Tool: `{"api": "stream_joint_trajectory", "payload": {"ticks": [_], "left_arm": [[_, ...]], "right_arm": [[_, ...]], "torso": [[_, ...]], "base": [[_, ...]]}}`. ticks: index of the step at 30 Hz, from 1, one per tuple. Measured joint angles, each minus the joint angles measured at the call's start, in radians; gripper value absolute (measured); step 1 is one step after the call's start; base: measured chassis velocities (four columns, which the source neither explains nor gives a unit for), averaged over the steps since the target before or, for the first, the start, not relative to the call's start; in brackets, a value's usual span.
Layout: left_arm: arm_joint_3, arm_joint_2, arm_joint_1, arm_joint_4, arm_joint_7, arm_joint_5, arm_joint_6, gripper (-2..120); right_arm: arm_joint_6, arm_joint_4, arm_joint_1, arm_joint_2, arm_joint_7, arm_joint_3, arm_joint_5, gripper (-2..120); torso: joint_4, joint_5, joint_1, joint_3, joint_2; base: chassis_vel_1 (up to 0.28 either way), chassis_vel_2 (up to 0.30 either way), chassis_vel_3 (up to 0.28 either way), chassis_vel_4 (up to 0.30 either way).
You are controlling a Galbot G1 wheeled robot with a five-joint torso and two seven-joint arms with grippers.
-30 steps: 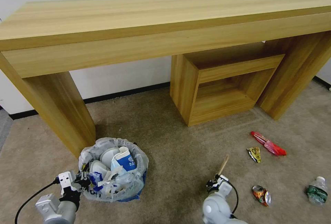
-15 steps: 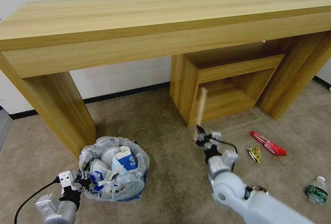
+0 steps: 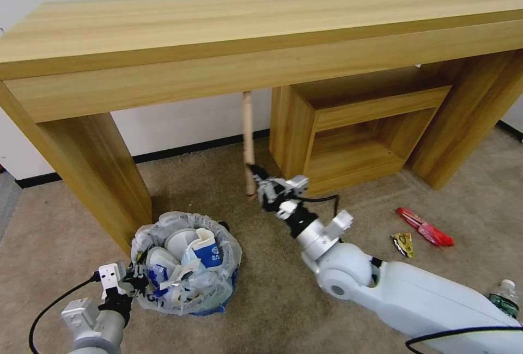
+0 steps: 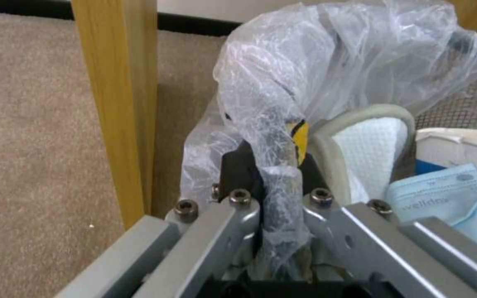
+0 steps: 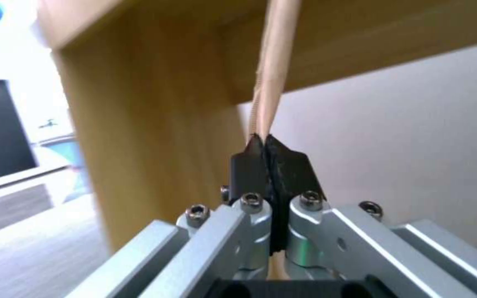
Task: Pick up the trash bin and place the garbage on the floor into it.
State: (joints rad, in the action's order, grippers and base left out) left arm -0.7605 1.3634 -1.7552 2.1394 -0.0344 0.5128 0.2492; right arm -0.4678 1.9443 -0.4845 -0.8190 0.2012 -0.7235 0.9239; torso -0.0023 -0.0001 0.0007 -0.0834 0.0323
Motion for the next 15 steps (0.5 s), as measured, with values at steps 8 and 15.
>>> {"api": "stream_joint_trajectory", "payload": {"ticks": [8,15], "left_arm": [[-0.008,0.004,0.002,0.006,-0.001,0.007,0.0,3],[-0.012,0.009,0.007,0.003,-0.002,0.008,0.0,3]], "right_arm": [[-0.014,-0.02,0.17,-0.046,-0.027,-0.225,-0.003,0],[-0.012,-0.021,0.155,-0.02,-0.026,-0.279,-0.027,0]], "torso": [[0.0002,0.0,0.0,0.0,0.0],[0.0,0.0,0.0,0.0,0.0]], "base": [[0.0,0.0,0.0,0.0],[0.0,0.0,0.0,0.0]]}}
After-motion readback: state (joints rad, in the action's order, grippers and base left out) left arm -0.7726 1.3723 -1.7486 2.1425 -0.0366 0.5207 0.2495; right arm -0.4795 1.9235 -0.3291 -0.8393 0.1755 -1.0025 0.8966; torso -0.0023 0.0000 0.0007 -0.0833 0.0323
